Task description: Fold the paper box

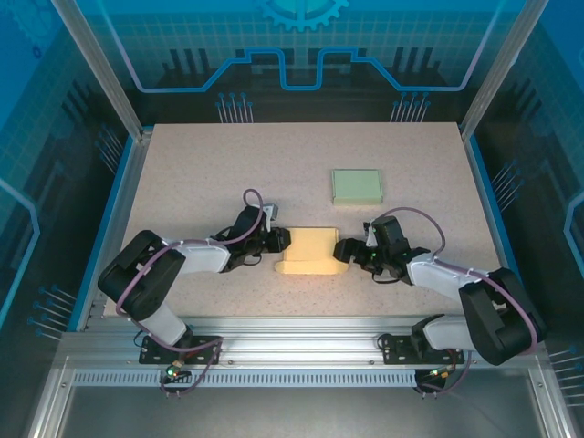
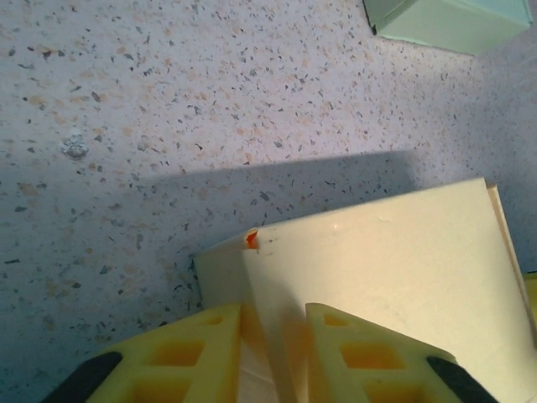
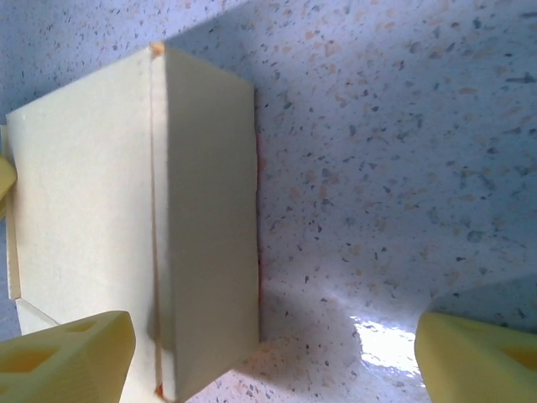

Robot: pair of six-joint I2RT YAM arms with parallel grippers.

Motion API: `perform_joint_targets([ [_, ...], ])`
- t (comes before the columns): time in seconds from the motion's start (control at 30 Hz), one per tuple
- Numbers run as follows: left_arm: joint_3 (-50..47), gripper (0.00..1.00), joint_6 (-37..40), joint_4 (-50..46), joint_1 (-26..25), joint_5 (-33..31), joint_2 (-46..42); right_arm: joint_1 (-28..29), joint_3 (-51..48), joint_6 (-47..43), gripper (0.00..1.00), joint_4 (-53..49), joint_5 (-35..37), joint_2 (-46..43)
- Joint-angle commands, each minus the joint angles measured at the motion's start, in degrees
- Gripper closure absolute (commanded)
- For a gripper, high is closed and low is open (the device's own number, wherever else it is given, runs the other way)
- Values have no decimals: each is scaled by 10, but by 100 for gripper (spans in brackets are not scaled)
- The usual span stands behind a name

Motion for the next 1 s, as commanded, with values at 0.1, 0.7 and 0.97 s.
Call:
perform_joint_targets([
  [0.1,-53,87,-51,1,30,10,22,4,9,19,20,125,-80,53],
  [0.7,-72,88,-78,30,47,23,-24,60,88,-34,22,27,-9,-8],
  [0.97,-66,88,-75,0,47,18,-81,105,148,-94,21,4,4,2],
])
